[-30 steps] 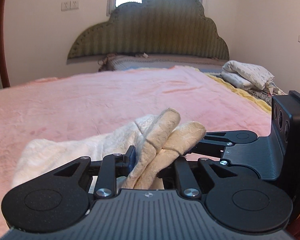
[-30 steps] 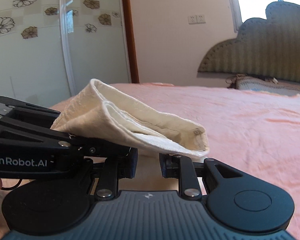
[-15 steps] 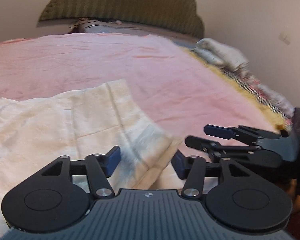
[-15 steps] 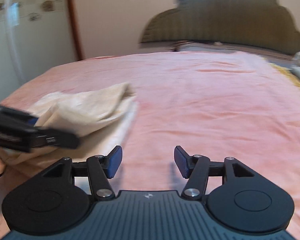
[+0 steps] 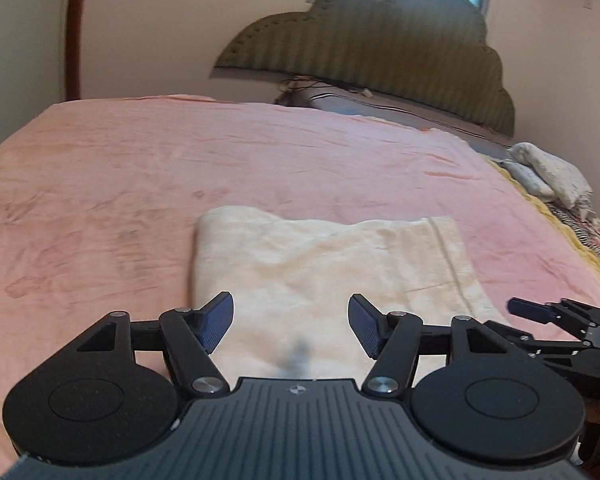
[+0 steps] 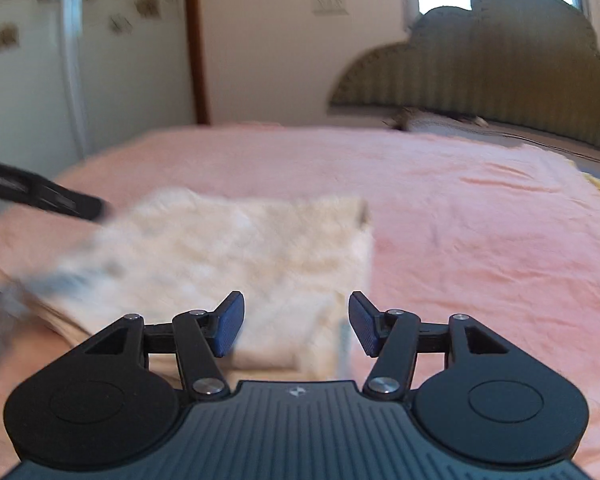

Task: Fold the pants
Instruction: 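Move the right tool to the folded pants end and grasp it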

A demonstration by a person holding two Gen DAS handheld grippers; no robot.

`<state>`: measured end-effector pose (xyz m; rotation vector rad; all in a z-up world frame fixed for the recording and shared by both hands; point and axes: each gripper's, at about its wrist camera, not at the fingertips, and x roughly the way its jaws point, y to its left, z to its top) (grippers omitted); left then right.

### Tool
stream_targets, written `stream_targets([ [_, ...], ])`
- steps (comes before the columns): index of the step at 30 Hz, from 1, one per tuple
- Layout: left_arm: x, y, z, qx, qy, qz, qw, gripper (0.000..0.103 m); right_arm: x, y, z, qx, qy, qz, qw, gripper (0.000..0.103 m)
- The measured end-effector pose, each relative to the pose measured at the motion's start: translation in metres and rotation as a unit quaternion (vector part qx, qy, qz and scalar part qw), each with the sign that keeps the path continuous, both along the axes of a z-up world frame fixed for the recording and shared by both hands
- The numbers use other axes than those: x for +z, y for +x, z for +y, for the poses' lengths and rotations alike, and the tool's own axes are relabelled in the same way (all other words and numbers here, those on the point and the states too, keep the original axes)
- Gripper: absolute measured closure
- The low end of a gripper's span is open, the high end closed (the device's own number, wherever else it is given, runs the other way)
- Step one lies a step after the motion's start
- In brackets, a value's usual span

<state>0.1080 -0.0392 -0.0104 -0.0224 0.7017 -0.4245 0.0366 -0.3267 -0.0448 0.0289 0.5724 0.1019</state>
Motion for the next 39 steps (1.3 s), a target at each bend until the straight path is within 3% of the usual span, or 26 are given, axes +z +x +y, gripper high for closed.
stream_targets([
  [1,-0.001,0.0,0.008,0.007,-0.001,0.005,1.0,0.037,-0.003,0.0,-0.002,-0.008,0.0,0.002,1.0,0.046],
  [5,0.0,-0.008,0.024,-0.001,-0.004,0.009,0.9999,0.037,0.003,-0.018,-0.021,-0.016,0.097,-0.02,0.995,0.046],
  [10,-0.006,-0.034,0.031,-0.066,0.037,-0.018,0.9969,0.033,0.002,-0.034,-0.03,-0.022,0.142,-0.002,0.99,0.046],
  [13,-0.014,-0.052,0.034,-0.11,0.07,-0.036,0.9909,0.028,-0.008,-0.04,-0.033,-0.01,0.207,0.018,0.978,0.045],
  [14,-0.018,-0.056,0.034,-0.121,0.081,-0.039,0.9886,0.028,-0.009,-0.041,-0.032,-0.011,0.22,0.019,0.975,0.04],
  [20,-0.04,-0.076,0.023,-0.152,0.147,-0.058,0.9756,0.027,-0.007,-0.04,-0.026,-0.019,0.217,0.019,0.976,0.037],
  [27,-0.05,-0.076,0.001,-0.122,0.212,-0.109,0.9636,0.026,-0.015,-0.039,-0.038,-0.021,0.329,0.002,0.944,0.037],
  [32,-0.047,-0.082,-0.005,-0.123,0.207,-0.131,0.9616,0.024,-0.025,-0.039,-0.05,-0.013,0.411,0.002,0.912,0.037],
  [34,-0.044,-0.083,-0.007,-0.126,0.205,-0.139,0.9607,0.023,-0.031,-0.035,-0.048,-0.038,0.386,0.023,0.921,0.037],
  [37,-0.043,-0.084,-0.011,-0.127,0.203,-0.151,0.9591,0.02,-0.037,-0.032,-0.046,-0.024,0.431,0.017,0.902,0.038],
  [39,-0.043,-0.084,-0.015,-0.131,0.2,-0.15,0.9592,0.02,-0.03,-0.024,-0.038,-0.019,0.407,0.014,0.913,0.037],
])
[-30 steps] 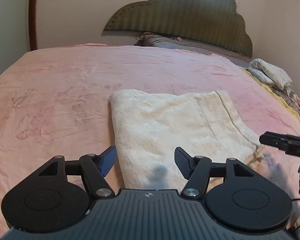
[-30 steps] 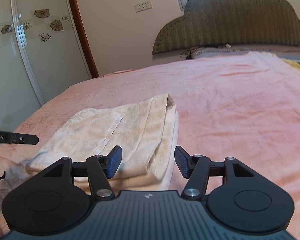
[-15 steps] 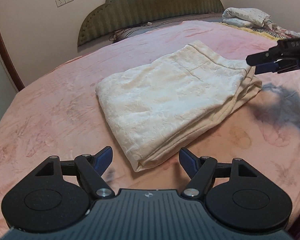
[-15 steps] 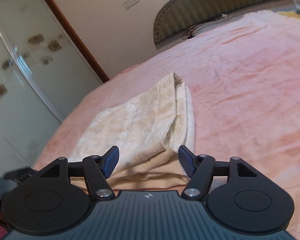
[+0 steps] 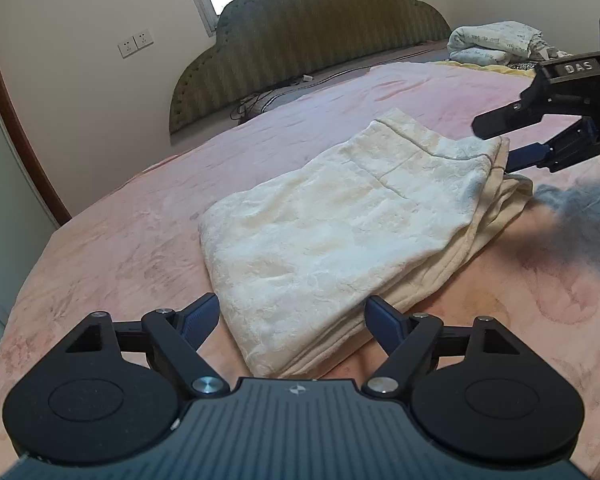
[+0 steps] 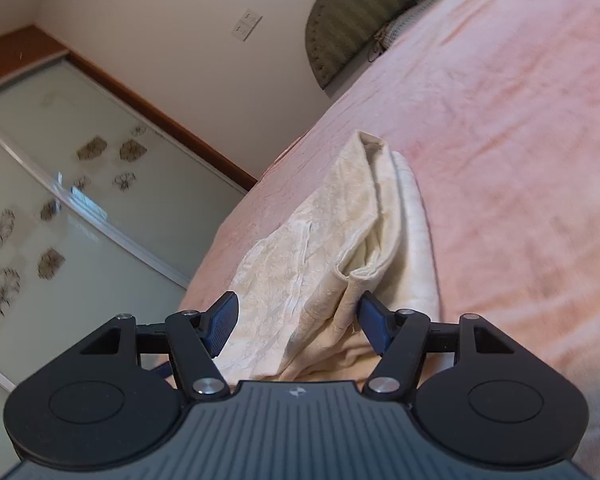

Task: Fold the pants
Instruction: 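Move the right tool to the folded pants end and grasp it, then lift the pants end with the right tool and fold it over the bundle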

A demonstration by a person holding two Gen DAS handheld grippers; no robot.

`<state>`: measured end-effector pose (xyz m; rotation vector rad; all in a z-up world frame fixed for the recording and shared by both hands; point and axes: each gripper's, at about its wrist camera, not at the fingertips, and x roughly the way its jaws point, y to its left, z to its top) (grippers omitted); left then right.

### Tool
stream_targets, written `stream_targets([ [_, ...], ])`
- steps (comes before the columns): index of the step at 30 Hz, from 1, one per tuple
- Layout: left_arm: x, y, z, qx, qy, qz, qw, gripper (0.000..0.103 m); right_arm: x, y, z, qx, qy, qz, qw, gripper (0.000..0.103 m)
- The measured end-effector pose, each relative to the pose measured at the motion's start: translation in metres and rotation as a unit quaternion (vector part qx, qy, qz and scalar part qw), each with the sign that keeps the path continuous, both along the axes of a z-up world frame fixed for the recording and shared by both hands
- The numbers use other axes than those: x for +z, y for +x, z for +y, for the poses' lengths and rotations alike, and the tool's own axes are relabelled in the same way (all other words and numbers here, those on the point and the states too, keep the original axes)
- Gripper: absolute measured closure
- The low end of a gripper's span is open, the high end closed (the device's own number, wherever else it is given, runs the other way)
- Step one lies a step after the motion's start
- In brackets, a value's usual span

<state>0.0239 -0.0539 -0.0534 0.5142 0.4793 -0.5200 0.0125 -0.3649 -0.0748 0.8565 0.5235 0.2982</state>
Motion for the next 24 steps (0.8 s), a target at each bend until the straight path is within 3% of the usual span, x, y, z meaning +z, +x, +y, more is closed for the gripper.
stream_targets([
  [4,0.003,-0.001,-0.006,0.002,-0.012,0.01,0.9999,0.02,-0.008,0.027,0.009,-0.013,-0.051,0.033,0.998,0.039],
  [5,0.004,-0.003,-0.007,0.001,-0.014,0.011,0.9999,0.02,-0.014,0.03,0.008,-0.02,-0.043,0.036,0.998,0.048],
  [6,0.005,-0.006,-0.009,-0.006,-0.013,0.01,0.9999,0.02,-0.016,0.032,0.007,-0.025,-0.039,0.041,0.998,0.068],
  [9,0.004,-0.018,-0.016,-0.033,0.0,-0.012,0.9994,0.013,-0.009,0.032,0.01,-0.023,-0.04,0.03,0.998,0.078],
  [11,0.0,-0.019,-0.02,-0.031,-0.001,-0.019,0.9993,0.012,0.007,0.032,0.014,-0.016,-0.044,0.012,0.999,0.08],
  [12,-0.001,-0.017,-0.021,-0.024,-0.006,-0.017,0.9995,0.012,0.014,0.033,0.014,-0.012,-0.032,0.002,0.999,0.084],
  [17,-0.007,-0.001,-0.023,0.026,-0.032,-0.001,0.9991,0.012,0.047,0.049,0.012,0.007,0.024,-0.042,0.999,0.084],
  [20,-0.008,0.002,-0.022,0.063,-0.036,-0.014,0.9973,0.012,0.059,0.06,0.014,0.017,0.057,-0.066,0.996,0.085],
  [24,-0.006,0.01,-0.007,0.117,-0.051,-0.018,0.9917,0.012,0.071,0.064,0.02,0.026,0.056,-0.086,0.994,0.085],
])
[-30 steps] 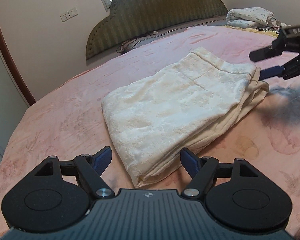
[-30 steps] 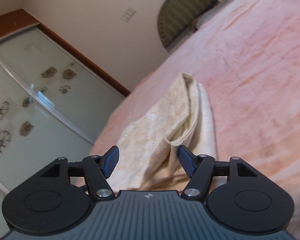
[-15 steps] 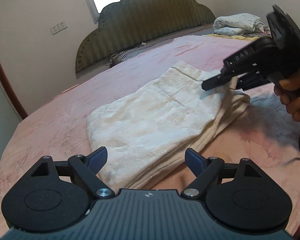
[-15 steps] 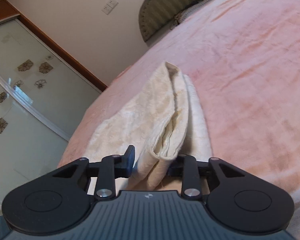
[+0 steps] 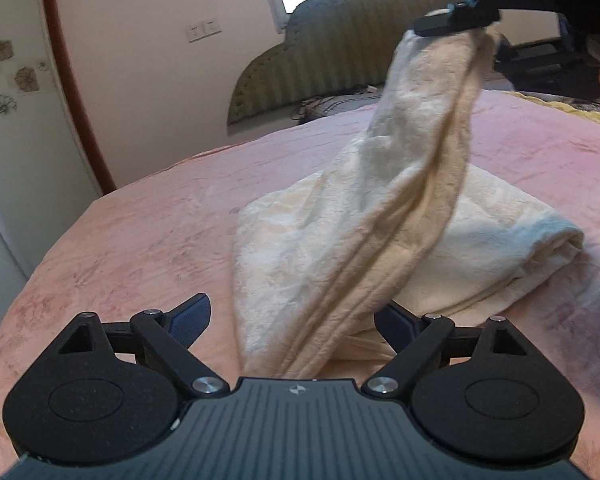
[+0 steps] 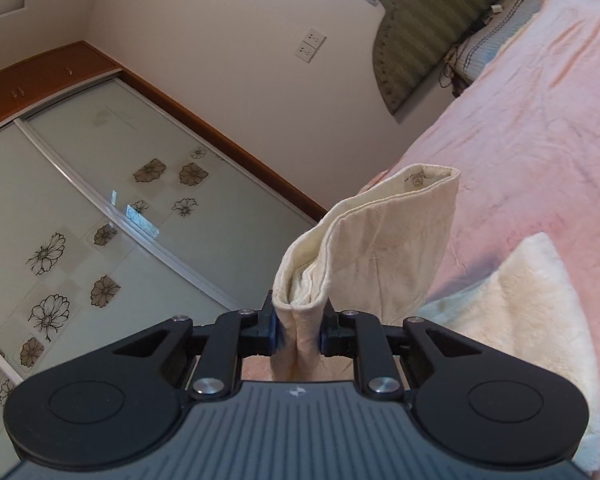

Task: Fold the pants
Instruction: 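Lift the pants end with the right tool and fold it over the bundle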

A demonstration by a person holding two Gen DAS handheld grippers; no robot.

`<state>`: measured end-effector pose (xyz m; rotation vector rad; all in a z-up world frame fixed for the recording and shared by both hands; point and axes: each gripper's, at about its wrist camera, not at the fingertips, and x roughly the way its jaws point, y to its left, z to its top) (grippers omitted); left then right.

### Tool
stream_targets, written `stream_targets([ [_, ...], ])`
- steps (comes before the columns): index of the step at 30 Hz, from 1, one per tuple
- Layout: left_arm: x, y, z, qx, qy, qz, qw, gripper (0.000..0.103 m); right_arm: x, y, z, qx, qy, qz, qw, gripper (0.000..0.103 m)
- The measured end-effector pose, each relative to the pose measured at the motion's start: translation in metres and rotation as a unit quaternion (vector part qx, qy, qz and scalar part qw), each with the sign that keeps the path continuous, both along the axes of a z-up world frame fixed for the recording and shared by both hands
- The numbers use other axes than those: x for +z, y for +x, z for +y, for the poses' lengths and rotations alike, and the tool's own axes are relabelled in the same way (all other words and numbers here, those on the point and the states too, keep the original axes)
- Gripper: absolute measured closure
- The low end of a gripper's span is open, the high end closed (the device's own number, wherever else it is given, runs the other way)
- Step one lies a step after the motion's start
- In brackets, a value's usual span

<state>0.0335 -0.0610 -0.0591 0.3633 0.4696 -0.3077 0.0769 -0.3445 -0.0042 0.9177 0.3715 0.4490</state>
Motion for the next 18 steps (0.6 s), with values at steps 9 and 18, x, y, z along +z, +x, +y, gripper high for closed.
stream_targets([
  [9,0.009,0.014,0.044,0.074,-0.042,0.067,0.9941,0.006,0.004,-0.007,0.002,0.015,0.0,-0.013,1.0,0.085],
  [18,0.028,0.008,0.031,0.049,-0.123,0.06,0.9894,0.006,0.019,0.0,0.013,0.042,0.003,-0.039,0.998,0.085],
])
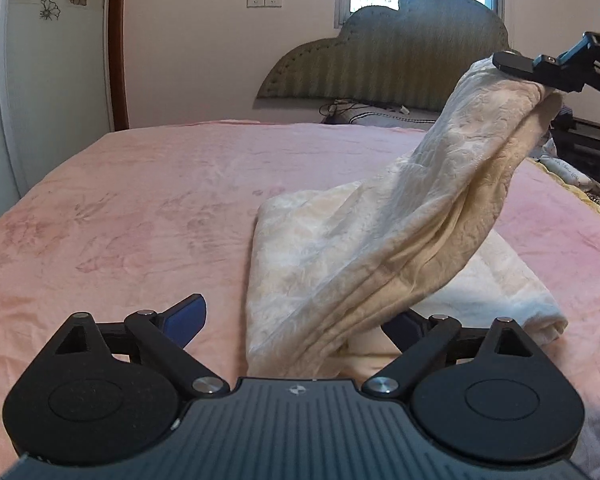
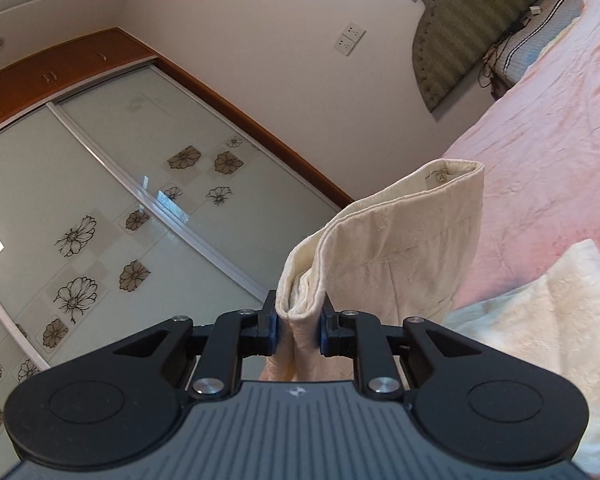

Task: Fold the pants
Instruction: 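Lift the pants end with the right tool and fold it over the bundle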

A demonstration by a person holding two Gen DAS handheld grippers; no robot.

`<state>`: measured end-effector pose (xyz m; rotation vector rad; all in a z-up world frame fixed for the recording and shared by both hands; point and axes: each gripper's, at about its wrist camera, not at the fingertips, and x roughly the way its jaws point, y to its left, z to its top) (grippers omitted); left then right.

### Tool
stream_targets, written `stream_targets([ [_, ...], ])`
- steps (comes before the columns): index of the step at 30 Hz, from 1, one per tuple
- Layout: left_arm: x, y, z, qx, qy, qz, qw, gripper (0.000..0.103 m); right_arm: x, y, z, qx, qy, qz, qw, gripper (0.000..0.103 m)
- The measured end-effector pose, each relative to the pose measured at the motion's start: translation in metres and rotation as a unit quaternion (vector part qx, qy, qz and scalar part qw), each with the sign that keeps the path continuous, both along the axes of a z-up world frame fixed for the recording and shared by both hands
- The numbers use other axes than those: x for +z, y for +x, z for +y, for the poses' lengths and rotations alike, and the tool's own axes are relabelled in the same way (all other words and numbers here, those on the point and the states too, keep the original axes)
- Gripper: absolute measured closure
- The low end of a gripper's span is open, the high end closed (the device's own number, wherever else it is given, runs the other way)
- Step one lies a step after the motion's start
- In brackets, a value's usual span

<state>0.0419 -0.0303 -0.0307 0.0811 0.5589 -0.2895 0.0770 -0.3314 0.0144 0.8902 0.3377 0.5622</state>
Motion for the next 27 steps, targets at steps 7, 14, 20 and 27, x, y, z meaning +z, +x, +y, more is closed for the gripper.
stream_targets([
  [7,-0.026,0.016,0.013,0.06,0.081,0.07,0.9924,0.007,-0.002,-0.004,-0.006,-0.009,0.001,-0.005,1.0,0.085],
  [14,-0.03,0.01,0.022,0.033,0.104,0.076,0.9911,0.006,-0.06,-0.019,-0.031,-0.047,0.001,0.071,0.996,0.085],
  [20,-0.024,0.004,0.01,-0.006,0.147,0.045,0.9881,0.006,-0.099,-0.036,-0.049,-0.074,0.013,0.121,0.99,0.085],
  [27,-0.019,0.008,0.016,-0.024,0.141,0.048,0.9885,0.006,-0.055,-0.045,-0.038,-0.075,-0.094,0.043,0.992,0.085],
])
